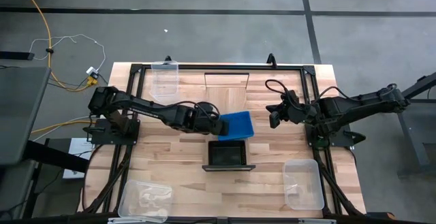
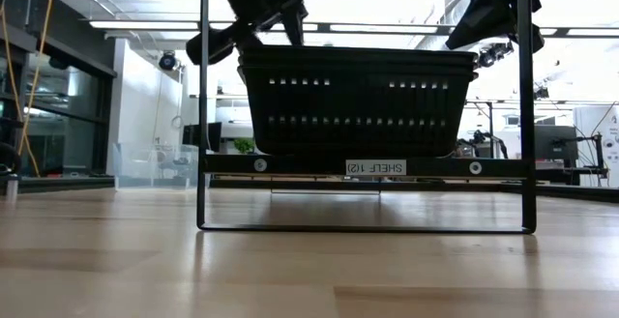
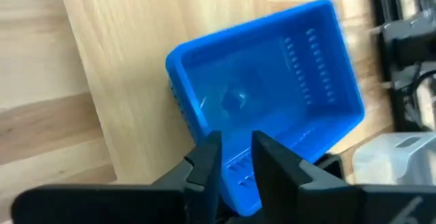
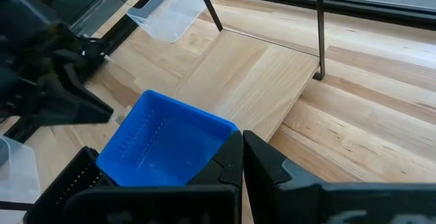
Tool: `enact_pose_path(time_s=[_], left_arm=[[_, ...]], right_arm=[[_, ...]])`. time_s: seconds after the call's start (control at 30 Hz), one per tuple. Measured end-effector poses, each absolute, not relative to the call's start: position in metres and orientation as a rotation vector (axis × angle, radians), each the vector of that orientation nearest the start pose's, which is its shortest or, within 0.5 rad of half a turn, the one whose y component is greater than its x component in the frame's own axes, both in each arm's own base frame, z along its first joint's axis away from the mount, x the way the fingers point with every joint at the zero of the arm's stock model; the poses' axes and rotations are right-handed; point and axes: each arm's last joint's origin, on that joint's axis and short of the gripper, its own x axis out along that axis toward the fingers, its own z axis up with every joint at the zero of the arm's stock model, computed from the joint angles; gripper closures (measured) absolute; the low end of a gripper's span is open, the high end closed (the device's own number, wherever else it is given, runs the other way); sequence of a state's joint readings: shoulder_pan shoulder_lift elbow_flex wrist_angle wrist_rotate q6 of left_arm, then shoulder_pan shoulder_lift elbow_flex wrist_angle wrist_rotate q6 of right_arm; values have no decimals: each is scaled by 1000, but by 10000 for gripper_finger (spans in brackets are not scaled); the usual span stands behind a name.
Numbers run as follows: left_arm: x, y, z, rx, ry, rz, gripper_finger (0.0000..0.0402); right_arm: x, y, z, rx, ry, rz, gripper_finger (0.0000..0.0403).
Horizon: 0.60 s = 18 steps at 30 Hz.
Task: Stack baskets on shelf by color
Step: Stack the blue bin on top of the other blue bin on the shelf
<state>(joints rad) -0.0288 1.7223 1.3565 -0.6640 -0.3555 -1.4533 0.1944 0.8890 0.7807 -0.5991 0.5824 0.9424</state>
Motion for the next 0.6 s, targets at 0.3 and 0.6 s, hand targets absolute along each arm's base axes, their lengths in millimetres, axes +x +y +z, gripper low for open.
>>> enact_pose_path(time_s=[0.3, 0.6], left_arm=[[354, 7, 260, -1054, 607, 926, 299], [322, 28, 322, -662, 541, 720, 310]], right_arm=[[173, 18, 282, 630, 431, -633, 403], [184, 27, 254, 733, 660, -486, 403]])
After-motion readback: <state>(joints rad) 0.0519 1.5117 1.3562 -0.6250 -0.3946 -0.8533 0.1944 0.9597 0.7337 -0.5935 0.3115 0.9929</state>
